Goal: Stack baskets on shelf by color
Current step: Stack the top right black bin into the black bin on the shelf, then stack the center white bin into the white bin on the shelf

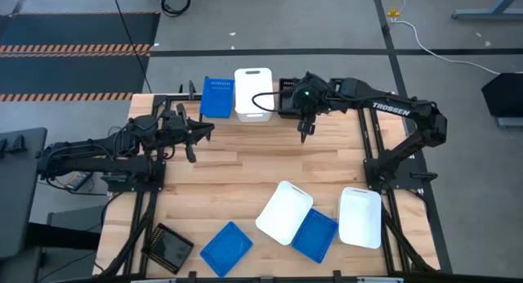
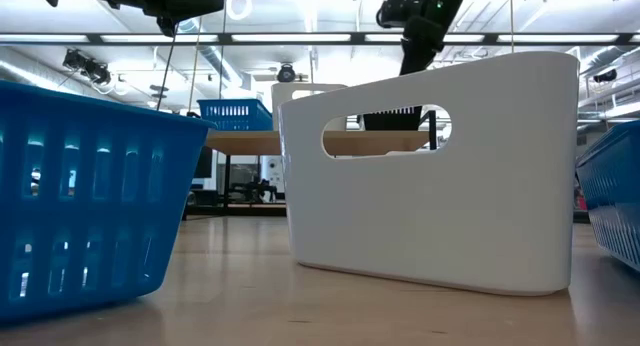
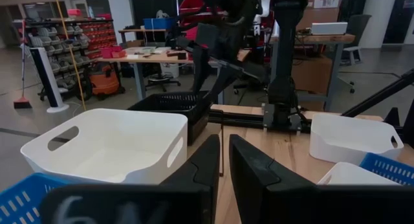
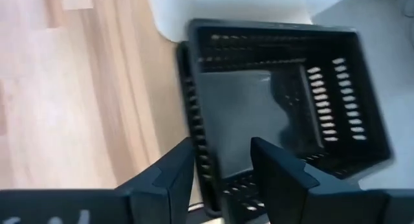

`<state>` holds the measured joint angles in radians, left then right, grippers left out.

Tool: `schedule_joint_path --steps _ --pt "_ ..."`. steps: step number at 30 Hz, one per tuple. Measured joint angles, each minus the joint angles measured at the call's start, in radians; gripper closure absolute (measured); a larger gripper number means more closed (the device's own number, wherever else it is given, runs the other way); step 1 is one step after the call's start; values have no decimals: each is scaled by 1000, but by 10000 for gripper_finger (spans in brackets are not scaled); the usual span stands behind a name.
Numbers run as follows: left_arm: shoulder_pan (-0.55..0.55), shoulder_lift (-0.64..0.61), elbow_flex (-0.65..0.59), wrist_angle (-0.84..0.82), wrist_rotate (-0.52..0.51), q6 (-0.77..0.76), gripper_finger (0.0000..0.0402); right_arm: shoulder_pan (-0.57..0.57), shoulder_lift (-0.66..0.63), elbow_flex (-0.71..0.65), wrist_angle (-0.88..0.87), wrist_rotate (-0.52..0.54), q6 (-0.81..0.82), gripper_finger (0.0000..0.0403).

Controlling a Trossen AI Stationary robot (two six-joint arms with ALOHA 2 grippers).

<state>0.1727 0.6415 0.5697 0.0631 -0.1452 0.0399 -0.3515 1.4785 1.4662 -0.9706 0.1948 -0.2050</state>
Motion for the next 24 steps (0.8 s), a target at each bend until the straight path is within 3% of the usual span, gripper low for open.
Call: schedule_joint_path --steps 12,19,24 --pt "0 0 0 5 0 20 361 104 -34 0 9 -17 75 239" --pt "0 0 0 13 0 17 360 208 -33 0 -61 -111 273 240" --pt "0 0 0 14 0 16 362 342 -24 0 -149 -94 465 241"
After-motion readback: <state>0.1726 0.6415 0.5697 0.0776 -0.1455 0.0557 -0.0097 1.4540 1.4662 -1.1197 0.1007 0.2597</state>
